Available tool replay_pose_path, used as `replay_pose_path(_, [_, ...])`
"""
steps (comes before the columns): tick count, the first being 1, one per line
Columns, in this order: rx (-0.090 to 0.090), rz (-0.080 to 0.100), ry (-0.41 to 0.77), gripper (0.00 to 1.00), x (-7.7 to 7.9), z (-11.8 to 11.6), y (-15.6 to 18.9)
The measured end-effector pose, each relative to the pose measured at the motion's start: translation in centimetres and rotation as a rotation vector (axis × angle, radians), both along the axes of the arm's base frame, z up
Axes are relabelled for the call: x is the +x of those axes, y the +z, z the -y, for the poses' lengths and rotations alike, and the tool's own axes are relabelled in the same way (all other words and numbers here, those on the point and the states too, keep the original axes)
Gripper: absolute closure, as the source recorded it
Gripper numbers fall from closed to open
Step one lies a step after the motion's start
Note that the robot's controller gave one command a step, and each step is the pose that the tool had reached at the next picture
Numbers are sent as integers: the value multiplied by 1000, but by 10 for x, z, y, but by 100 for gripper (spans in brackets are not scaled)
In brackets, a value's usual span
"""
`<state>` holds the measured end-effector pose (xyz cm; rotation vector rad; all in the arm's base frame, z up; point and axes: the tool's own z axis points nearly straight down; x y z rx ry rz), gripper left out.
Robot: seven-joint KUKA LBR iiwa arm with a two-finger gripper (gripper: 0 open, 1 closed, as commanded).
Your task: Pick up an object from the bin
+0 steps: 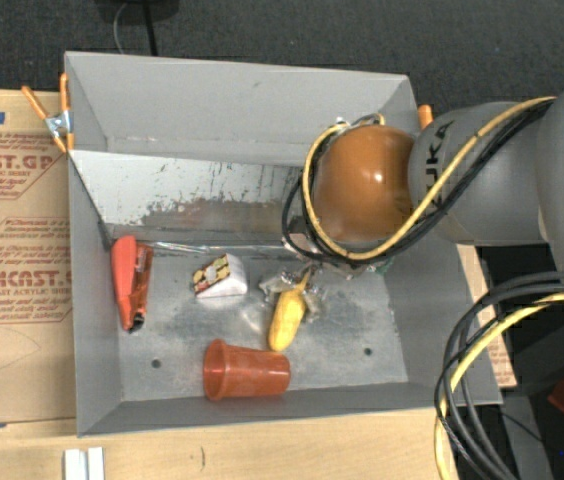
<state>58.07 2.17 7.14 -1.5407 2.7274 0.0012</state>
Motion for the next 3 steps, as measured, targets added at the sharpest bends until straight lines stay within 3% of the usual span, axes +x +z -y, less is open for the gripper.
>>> replay_pose_path(3, [0, -6, 0, 100, -2, 0, 17])
